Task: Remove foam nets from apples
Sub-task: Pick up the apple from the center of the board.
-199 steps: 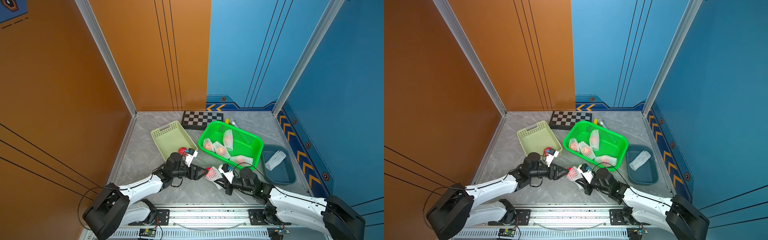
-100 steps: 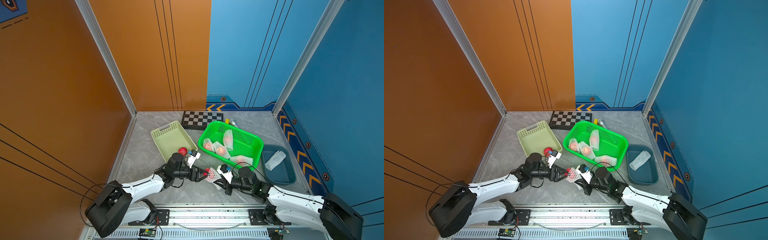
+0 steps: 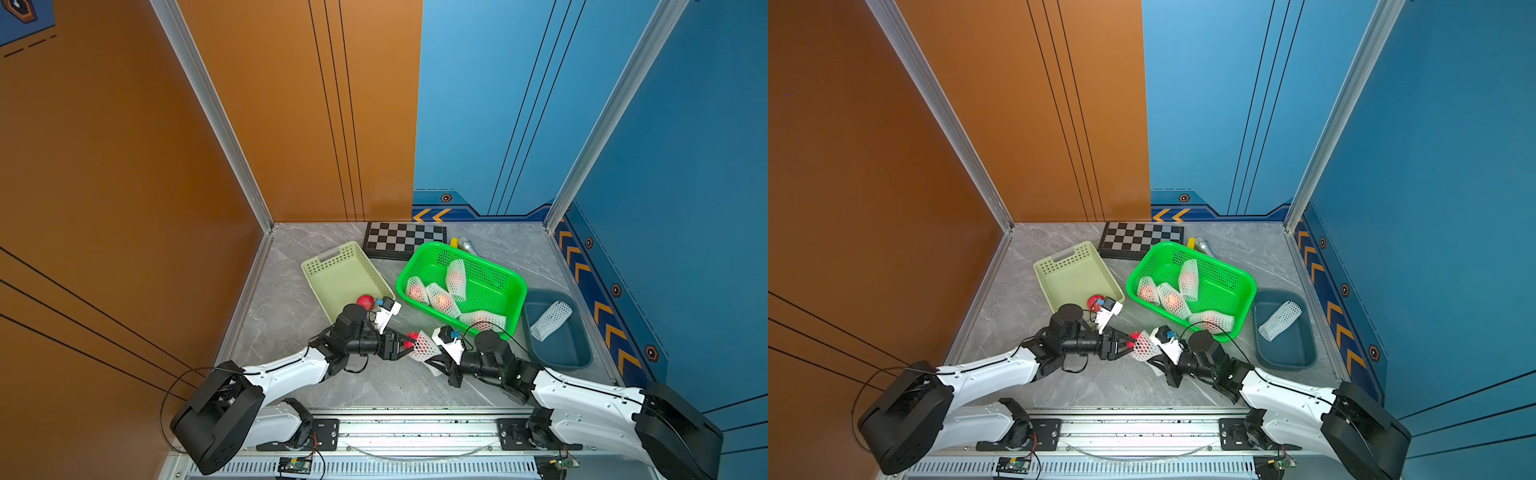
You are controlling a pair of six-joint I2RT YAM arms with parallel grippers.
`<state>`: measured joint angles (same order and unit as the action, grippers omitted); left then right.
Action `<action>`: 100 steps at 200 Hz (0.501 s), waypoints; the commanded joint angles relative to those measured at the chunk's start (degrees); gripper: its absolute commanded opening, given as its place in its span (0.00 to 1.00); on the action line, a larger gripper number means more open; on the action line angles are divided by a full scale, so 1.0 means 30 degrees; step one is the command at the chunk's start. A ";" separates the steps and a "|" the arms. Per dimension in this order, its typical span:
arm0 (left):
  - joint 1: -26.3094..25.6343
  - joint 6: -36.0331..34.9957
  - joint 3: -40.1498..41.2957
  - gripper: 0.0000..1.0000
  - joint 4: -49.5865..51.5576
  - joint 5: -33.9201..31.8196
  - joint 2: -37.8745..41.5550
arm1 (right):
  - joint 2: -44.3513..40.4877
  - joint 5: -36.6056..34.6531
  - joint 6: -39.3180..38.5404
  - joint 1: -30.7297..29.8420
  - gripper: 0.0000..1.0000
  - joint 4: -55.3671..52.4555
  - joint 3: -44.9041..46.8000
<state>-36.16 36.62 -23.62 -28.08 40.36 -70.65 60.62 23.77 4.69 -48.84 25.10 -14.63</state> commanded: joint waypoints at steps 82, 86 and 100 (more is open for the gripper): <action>0.2154 -0.0152 0.0328 0.55 0.2661 -0.3429 0.3638 | 0.0930 -0.0411 0.0870 0.1770 0.00 -0.0240 -0.0339; 0.2227 -0.0209 0.0314 0.55 0.2844 -0.3669 0.3835 | 0.0939 -0.0393 0.0931 0.1774 0.00 -0.0156 -0.0368; 0.2609 -0.0447 0.0021 0.55 0.3975 -0.4672 0.4599 | 0.0965 -0.0365 0.1098 0.1833 0.00 0.0119 -0.0418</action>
<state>-30.06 37.17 -22.87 -22.04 32.49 -60.34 63.11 22.46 6.42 -43.79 24.91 -14.68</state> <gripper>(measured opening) 0.613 0.065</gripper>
